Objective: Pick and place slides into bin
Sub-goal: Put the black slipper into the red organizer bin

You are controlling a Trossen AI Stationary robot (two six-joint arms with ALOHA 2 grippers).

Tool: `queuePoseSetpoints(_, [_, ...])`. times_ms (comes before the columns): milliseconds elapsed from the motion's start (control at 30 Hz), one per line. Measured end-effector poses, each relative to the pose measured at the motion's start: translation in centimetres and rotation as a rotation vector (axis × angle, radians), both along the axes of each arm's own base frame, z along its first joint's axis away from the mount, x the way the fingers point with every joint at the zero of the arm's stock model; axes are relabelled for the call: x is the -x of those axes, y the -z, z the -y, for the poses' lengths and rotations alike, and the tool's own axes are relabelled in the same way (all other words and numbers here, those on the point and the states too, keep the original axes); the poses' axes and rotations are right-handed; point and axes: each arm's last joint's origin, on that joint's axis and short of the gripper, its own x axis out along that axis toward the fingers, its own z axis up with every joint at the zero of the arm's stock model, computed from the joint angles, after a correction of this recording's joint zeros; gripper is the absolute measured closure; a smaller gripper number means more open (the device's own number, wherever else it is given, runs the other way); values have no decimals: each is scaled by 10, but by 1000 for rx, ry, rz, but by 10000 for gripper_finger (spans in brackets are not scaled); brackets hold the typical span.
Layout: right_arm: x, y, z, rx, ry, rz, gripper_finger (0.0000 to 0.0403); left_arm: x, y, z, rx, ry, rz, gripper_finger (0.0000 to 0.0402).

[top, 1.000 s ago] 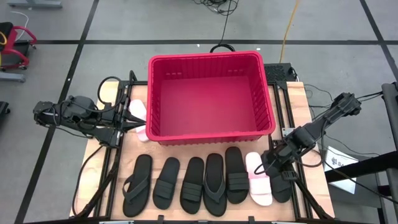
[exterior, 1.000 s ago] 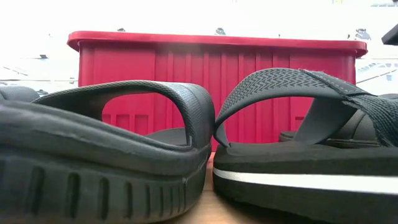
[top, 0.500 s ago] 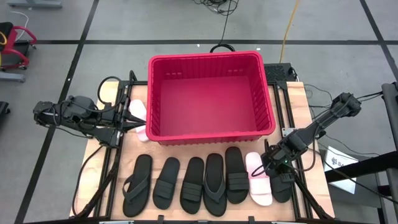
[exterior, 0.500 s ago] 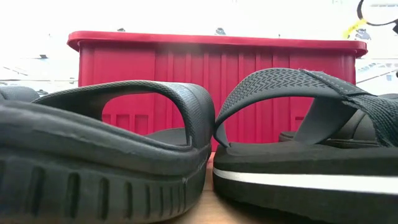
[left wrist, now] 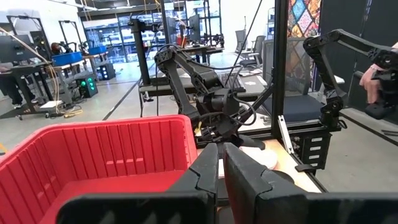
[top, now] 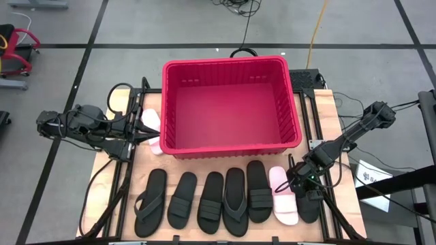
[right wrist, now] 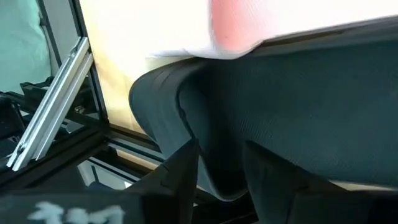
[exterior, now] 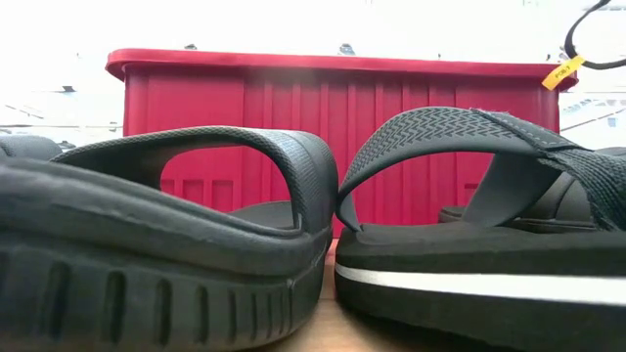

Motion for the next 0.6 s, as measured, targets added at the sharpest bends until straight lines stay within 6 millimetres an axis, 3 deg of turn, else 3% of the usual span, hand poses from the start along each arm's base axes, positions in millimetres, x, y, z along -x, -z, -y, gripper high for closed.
queuePoseSetpoints(600, [-2,-1,-1,-25,6,16,293,0,0,-1,-3,-20,1,376])
